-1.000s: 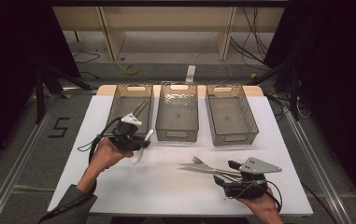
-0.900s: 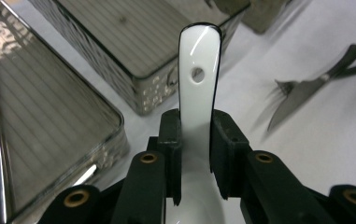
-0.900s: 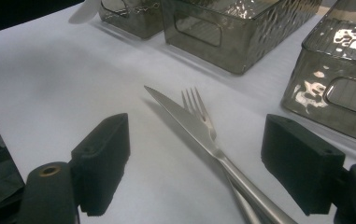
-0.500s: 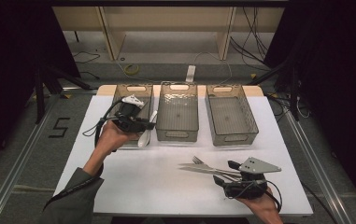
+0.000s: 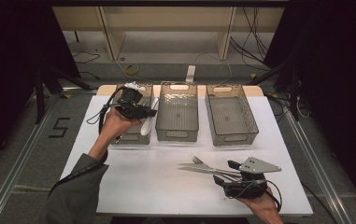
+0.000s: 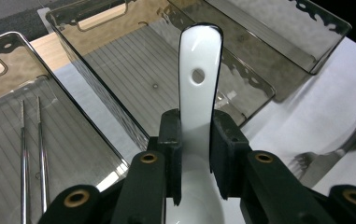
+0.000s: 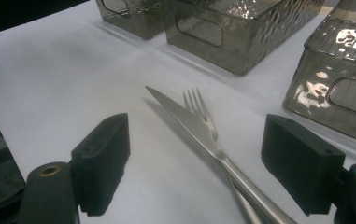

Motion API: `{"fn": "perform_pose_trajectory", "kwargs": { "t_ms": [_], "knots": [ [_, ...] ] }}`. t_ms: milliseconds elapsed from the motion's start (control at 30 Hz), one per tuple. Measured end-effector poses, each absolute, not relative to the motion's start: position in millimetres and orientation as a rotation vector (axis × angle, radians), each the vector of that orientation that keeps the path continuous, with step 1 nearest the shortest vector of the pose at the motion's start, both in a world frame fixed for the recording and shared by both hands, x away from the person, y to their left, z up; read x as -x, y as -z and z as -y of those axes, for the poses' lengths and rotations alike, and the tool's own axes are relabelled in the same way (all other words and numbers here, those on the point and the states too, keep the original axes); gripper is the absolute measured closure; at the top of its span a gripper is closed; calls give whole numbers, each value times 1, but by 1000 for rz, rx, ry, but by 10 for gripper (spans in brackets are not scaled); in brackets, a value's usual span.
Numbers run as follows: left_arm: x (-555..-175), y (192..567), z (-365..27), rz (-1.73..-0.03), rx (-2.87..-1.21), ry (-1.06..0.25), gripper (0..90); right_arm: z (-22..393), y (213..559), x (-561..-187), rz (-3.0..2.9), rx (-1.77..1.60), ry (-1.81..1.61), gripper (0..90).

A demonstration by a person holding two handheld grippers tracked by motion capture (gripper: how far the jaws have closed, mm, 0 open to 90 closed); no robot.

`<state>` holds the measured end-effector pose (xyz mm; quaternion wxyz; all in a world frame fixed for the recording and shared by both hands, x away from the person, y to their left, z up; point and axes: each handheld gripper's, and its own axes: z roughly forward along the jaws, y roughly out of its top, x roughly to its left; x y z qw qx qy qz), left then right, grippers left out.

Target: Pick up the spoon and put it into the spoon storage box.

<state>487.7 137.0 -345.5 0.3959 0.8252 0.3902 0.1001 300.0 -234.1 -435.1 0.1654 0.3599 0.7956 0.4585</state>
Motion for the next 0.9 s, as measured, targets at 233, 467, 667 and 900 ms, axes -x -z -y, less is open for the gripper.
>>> {"fn": "perform_pose_trajectory", "kwargs": {
  "t_ms": [233, 467, 667, 900],
  "knots": [
    [-497, 347, -137, -1009, -2082, -253, 750, 234, 435, -300, -2271, -1025, -1303, 247],
    [-504, 341, -132, -1015, -2056, -258, 750, 234, 435, -300, -2270, -1025, -1304, 248],
    [-509, 338, -123, -1005, -2066, -264, 751, 234, 435, -300, -2268, -1022, -1307, 248],
    [-516, 340, -114, -1010, -2056, -263, 751, 234, 435, -300, -2268, -1021, -1310, 247]
  ]
}}
